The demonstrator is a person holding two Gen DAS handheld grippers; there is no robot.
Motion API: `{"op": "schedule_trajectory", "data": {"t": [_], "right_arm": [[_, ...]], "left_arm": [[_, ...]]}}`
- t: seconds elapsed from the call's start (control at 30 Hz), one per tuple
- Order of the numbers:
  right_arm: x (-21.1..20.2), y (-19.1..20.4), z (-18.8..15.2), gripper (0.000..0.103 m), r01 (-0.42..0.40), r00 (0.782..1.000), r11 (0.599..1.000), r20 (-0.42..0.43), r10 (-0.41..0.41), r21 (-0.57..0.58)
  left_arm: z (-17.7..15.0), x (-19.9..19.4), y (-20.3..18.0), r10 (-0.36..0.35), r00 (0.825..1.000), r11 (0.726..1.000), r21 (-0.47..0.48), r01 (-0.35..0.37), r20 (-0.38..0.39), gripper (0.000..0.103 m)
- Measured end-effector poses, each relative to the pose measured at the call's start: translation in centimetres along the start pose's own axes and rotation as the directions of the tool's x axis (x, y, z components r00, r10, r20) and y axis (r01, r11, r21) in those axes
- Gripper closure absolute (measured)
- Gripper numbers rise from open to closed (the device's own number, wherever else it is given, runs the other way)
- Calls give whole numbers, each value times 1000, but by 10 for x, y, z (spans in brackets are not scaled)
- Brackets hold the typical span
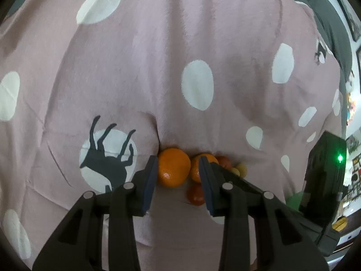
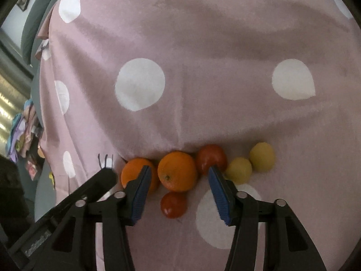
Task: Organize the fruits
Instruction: 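Move both tools back to the oranges, then grasp an orange with the right tool while the left tool grasps the other orange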
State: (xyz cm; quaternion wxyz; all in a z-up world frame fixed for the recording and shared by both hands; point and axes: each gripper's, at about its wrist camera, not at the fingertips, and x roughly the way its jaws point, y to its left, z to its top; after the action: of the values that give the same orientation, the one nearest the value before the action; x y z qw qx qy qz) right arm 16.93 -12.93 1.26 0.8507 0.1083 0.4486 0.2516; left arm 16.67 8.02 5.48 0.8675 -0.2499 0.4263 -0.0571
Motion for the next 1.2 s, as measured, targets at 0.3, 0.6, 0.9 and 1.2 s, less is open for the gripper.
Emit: {"op": "schedule_trajectory", "data": {"t": [0.3,0.6,0.9,1.2], "right_arm": [[27,-4,-2,54,-51,997,997,-47,54,62],[24,-13,-1,62,-76,997,997,-9,77,33],[22,-5,-5,63,-44,999,999,-19,45,16],[-24,-18,-9,63,27,998,1000,64,-28,12]], "left_arm": [[-2,4,1,24,1000,1000,2,-24,-10,68],[10,24,-6,95,995,995,19,-94,-30,58],[7,36,4,57,995,997,-41,-60,-78,51],[-5,43,-15,124,991,992,18,-124,-55,45]]}}
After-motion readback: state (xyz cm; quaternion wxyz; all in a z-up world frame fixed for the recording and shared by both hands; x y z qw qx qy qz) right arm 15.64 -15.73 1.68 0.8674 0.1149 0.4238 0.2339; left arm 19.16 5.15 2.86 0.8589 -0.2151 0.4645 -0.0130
